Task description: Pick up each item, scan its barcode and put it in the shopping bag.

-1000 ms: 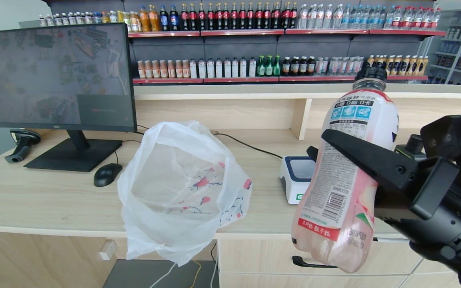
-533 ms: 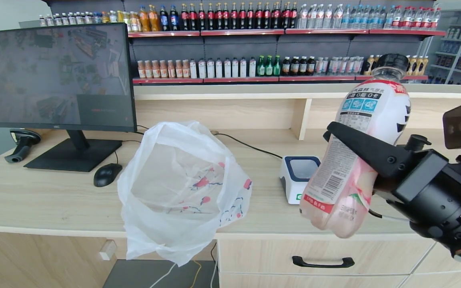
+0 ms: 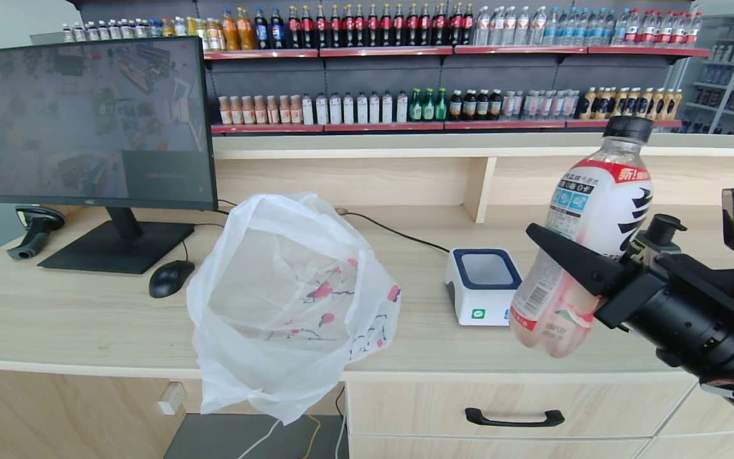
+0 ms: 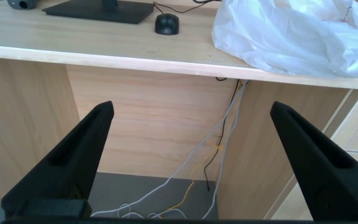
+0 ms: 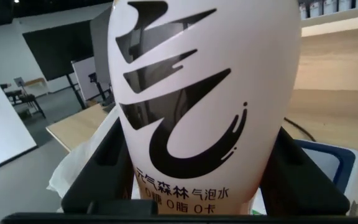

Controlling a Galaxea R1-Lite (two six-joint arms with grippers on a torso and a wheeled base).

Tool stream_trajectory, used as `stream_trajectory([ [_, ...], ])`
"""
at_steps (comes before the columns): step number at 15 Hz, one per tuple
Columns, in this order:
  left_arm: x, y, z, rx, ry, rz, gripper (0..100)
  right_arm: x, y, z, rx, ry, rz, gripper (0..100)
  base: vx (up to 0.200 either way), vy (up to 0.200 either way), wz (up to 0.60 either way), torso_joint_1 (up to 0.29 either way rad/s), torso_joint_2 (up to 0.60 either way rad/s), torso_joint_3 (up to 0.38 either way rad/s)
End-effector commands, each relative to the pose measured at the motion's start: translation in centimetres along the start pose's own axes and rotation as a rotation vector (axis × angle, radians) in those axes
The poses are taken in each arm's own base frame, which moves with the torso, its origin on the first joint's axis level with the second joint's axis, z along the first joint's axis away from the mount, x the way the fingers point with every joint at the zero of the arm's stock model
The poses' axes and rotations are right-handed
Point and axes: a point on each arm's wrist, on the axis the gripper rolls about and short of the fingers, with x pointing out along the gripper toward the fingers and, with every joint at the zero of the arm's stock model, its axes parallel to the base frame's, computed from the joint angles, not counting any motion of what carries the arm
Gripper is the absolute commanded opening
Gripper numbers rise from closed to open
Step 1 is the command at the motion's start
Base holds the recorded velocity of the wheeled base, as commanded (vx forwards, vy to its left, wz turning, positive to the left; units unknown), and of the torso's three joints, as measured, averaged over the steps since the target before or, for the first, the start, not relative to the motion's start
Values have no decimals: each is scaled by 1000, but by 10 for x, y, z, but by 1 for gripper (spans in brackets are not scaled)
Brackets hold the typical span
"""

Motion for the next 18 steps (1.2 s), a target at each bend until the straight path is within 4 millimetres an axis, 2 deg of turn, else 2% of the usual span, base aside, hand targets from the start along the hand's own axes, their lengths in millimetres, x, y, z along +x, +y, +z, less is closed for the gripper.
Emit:
stream_trajectory([
  [1, 0, 0, 0, 0, -1, 0, 100, -2, -1, 3, -79, 11, 72, 0, 0, 0, 0, 0, 0, 0],
  [3, 0, 0, 0, 0, -1, 0, 100, -10, -14, -15, -150, 101, 39, 0, 0, 0, 0, 0, 0, 0],
  [5, 0, 0, 0, 0, -1, 0, 100, -9, -21, -8, -177, 74, 8, 0, 0, 0, 0, 0, 0, 0],
  [8, 0, 0, 0, 0, -1, 0, 100, 5, -24, 3, -301, 29, 74, 0, 0, 0, 0, 0, 0, 0],
  [12, 0, 0, 0, 0, -1, 0, 100, 22, -28, 10, -355, -32, 23, 0, 0, 0, 0, 0, 0, 0],
  [15, 0, 0, 0, 0, -1, 0, 100, 24, -33, 5, -312, -20, -37, 0, 0, 0, 0, 0, 0, 0],
  [16, 0, 0, 0, 0, -1, 0, 100, 26, -34, 6, -340, -34, -78, 0, 0, 0, 0, 0, 0, 0],
  [18, 0, 0, 0, 0, -1, 0, 100, 34, -42, -5, -457, 0, -120, 0, 0, 0, 0, 0, 0, 0],
])
